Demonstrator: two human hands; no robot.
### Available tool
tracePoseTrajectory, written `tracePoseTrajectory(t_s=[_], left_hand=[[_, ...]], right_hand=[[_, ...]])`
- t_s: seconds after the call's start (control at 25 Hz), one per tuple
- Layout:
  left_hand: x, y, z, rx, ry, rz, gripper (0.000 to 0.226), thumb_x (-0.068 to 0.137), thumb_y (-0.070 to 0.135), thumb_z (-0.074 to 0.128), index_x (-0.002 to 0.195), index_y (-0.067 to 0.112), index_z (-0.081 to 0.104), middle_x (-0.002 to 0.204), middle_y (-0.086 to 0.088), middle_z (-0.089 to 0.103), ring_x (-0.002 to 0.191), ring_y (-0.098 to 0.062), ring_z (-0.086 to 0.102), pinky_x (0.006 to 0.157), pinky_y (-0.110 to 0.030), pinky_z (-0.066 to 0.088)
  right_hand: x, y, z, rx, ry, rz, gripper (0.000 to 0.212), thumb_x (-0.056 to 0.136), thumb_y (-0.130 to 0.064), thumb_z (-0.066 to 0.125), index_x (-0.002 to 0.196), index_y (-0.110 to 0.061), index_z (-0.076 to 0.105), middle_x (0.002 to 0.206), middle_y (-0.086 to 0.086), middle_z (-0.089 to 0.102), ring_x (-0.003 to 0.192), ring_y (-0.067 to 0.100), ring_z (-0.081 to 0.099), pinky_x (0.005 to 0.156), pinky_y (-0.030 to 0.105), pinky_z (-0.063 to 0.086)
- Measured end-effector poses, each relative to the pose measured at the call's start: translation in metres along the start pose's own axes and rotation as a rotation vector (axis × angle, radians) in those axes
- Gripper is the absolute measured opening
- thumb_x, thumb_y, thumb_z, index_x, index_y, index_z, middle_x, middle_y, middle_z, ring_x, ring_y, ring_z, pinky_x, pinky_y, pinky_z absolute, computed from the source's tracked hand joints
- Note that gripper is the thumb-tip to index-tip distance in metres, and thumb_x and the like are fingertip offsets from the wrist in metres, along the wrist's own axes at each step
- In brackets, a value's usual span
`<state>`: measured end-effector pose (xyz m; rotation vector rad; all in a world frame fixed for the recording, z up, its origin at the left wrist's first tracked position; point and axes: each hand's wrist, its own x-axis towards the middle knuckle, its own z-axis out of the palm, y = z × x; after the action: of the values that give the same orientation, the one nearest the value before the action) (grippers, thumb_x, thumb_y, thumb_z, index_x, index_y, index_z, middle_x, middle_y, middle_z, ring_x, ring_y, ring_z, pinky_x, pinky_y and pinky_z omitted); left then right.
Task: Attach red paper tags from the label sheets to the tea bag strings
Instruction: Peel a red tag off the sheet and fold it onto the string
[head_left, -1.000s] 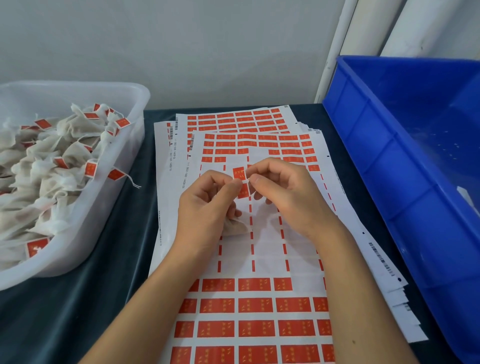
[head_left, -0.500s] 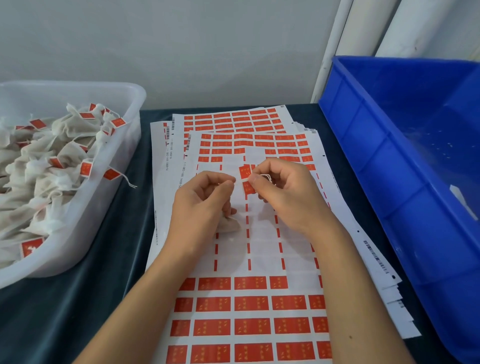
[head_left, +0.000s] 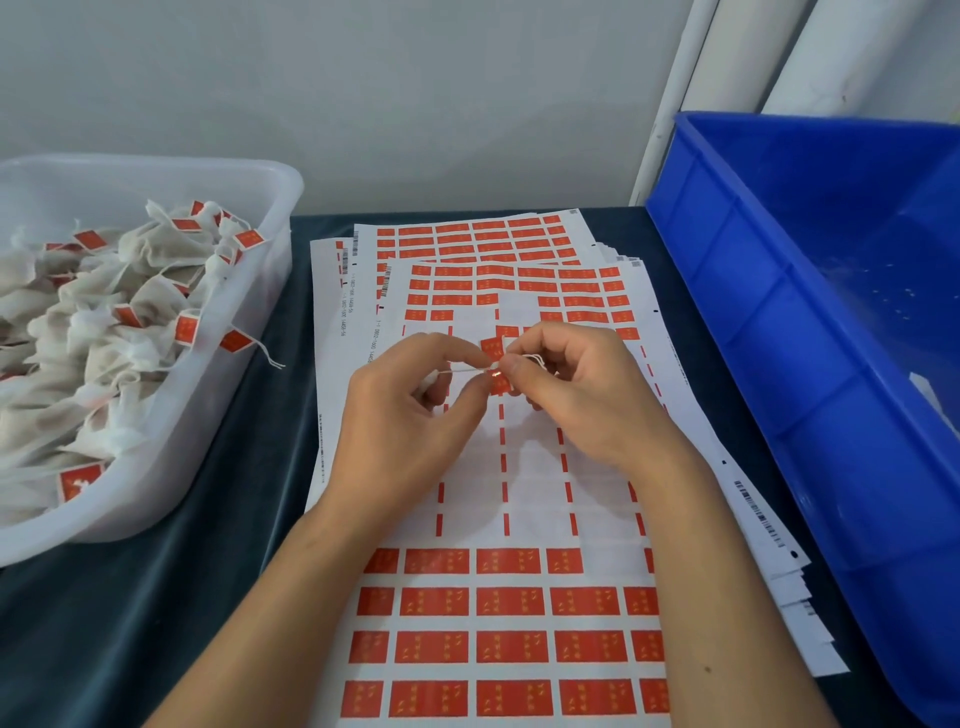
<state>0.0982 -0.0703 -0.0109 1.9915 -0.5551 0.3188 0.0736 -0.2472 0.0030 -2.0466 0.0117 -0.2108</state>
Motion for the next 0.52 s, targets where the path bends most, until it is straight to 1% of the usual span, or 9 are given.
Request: tracePoseTrajectory(t_s=[0.08, 0.24, 0.32, 0.44, 0.52], left_hand=[[0.0004, -0.0012, 0.0006, 0.019, 0.015, 0.003, 0.018, 0.091, 0.028, 0.08, 0.103, 0.037, 0.072, 0.084, 0.036, 0.06, 0.075, 0.01, 0.058, 0.06, -0.002, 0.041], [0.0006, -0.003, 0.002, 0.039, 0.026, -0.007, 0.023, 0.089, 0.032, 0.081, 0.105, 0.042, 0.068, 0.072, 0.035, 0.055, 0.074, 0.012, 0.058, 0.06, -0.001, 0.041], [0.0005, -0.0045, 0.0026, 0.05, 0.033, -0.01, 0.022, 0.089, 0.034, 0.081, 0.105, 0.042, 0.068, 0.072, 0.033, 0.054, 0.074, 0.009, 0.058, 0.059, -0.002, 0.042], [0.0008, -0.0078, 0.0039, 0.067, 0.04, -0.039, 0.019, 0.09, 0.039, 0.08, 0.105, 0.044, 0.068, 0.069, 0.027, 0.056, 0.072, -0.003, 0.057, 0.058, -0.009, 0.044], [0.0012, -0.0103, 0.0047, 0.076, 0.043, -0.063, 0.018, 0.09, 0.041, 0.079, 0.104, 0.045, 0.068, 0.069, 0.027, 0.056, 0.073, 0.0, 0.057, 0.058, -0.008, 0.043]], right_hand=[[0.0, 0.0006, 0.0001, -0.016, -0.006, -0.003, 0.01, 0.099, -0.03, 0.068, 0.092, -0.035, 0.072, 0.083, -0.021, 0.07, 0.088, 0.0, 0.066, 0.08, 0.025, 0.057], [0.0008, 0.0022, 0.0005, -0.03, -0.004, -0.002, 0.009, 0.099, -0.031, 0.068, 0.093, -0.035, 0.073, 0.085, -0.02, 0.071, 0.089, 0.0, 0.065, 0.08, 0.024, 0.056], [0.0009, 0.003, 0.0, -0.03, -0.004, -0.007, 0.01, 0.099, -0.032, 0.068, 0.092, -0.036, 0.074, 0.083, -0.021, 0.071, 0.089, 0.0, 0.066, 0.078, 0.021, 0.053], [0.0005, 0.0042, -0.0002, -0.045, -0.001, -0.022, 0.012, 0.099, -0.033, 0.067, 0.093, -0.039, 0.074, 0.083, -0.026, 0.072, 0.089, -0.004, 0.067, 0.076, 0.016, 0.048], [0.0004, 0.0046, 0.0012, -0.072, 0.012, -0.039, 0.01, 0.098, -0.035, 0.068, 0.094, -0.041, 0.075, 0.083, -0.027, 0.073, 0.089, -0.006, 0.068, 0.076, 0.013, 0.046]])
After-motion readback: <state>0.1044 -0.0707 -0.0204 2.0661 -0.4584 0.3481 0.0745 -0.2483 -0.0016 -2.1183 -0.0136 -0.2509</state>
